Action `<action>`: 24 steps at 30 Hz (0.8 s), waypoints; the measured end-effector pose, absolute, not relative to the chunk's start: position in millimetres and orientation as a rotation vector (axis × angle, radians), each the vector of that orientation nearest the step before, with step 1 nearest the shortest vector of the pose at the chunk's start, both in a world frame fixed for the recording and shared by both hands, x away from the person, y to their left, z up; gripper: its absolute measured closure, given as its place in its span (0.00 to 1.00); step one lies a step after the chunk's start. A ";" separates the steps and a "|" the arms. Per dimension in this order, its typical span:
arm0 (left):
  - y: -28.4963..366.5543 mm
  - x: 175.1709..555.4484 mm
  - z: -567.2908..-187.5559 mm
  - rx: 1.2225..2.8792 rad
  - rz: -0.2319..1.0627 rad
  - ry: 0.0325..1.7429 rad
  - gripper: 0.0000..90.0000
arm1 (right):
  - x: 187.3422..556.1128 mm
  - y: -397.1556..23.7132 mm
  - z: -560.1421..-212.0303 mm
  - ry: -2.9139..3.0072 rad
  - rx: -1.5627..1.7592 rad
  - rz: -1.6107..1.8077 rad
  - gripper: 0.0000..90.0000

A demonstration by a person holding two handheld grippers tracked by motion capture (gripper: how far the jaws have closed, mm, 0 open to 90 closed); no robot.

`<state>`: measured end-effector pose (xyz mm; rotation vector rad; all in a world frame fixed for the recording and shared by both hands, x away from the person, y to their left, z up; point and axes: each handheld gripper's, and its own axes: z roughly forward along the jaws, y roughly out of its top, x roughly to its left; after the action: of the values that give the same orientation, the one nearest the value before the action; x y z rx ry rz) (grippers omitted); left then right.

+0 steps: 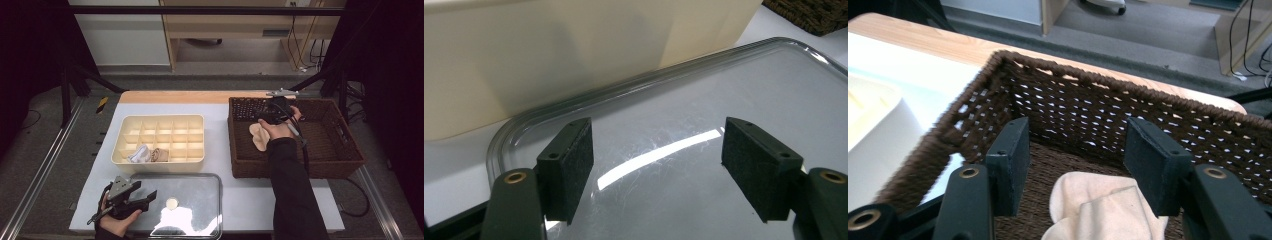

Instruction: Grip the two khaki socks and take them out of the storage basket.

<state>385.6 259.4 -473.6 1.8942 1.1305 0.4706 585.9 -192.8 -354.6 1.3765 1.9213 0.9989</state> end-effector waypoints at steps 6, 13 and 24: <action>259.4 385.7 -473.7 1.894 0.469 1.130 0.31 | 595.0 -196.3 -365.8 1.925 1.417 0.956 0.50; 259.4 385.7 -473.7 1.896 0.470 1.129 0.31 | 600.2 -202.0 -383.7 1.952 1.458 0.893 0.52; 259.5 385.5 -473.7 1.899 0.470 1.127 0.31 | 604.4 -201.5 -404.9 2.005 1.519 0.814 0.58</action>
<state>385.5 259.5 -473.7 1.8991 1.1267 0.4695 604.4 -201.5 -404.9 1.5186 2.0047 0.8142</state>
